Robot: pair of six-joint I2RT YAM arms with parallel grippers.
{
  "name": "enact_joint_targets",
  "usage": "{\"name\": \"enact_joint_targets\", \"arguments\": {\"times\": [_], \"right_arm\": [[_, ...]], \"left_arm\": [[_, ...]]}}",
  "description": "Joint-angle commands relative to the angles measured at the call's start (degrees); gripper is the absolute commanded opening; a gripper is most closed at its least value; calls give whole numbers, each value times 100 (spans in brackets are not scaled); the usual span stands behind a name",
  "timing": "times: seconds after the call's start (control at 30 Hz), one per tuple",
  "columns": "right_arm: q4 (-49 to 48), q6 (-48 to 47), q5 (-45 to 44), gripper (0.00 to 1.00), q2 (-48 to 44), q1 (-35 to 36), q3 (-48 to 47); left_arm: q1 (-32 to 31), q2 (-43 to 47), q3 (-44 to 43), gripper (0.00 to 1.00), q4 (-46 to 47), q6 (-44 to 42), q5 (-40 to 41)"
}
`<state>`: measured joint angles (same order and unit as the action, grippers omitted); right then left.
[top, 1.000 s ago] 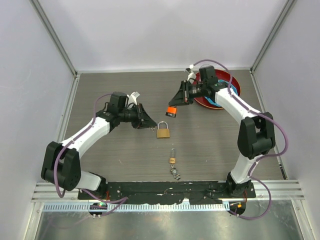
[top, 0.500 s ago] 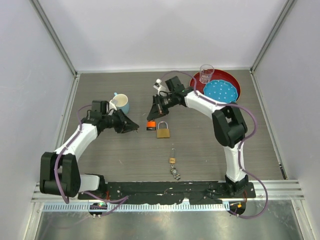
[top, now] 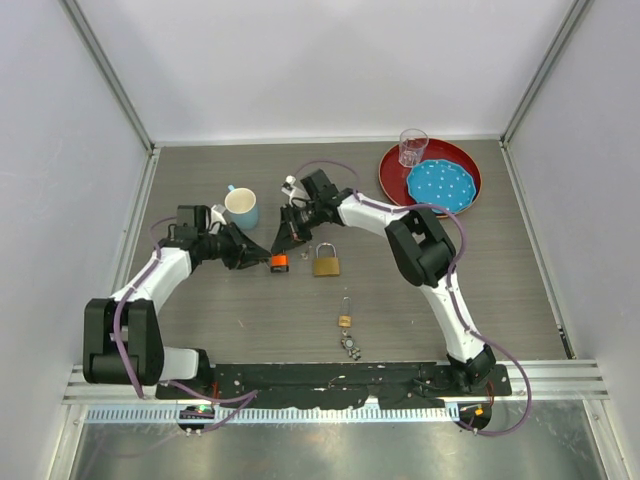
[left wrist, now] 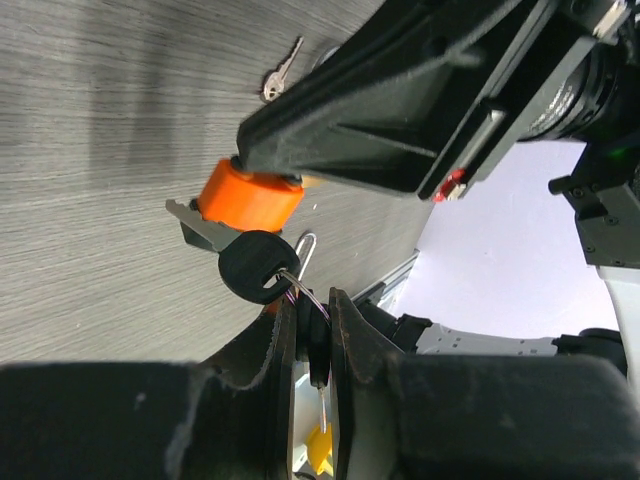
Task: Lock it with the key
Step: Place the lock at the center of the board.
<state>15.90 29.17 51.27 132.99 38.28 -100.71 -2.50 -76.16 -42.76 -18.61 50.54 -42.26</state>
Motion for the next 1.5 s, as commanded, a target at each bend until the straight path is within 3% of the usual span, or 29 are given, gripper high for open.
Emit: {"name": "enact_joint_targets", "arguments": {"times": [0.0, 0.63, 0.8, 1.07, 1.47], "right_arm": [[-342, 177, 15, 1, 192, -49, -652], [923, -957, 112, 6, 649, -418, -793], [897, -957, -45, 15, 588, -418, -687], [792, -852, -565, 38, 333, -480, -635], [458, -491, -758, 52, -317, -655, -564]], "left_arm": [[31, -214, -109, 0, 323, 34, -265], [31, -891, -733, 0, 59, -299, -212], [22, -1137, -786, 0, 147, -370, -195], [-110, -1656, -1085, 0, 174, -475, -10], [-629, -2306, -1480, 2, 121, -484, 367]]}}
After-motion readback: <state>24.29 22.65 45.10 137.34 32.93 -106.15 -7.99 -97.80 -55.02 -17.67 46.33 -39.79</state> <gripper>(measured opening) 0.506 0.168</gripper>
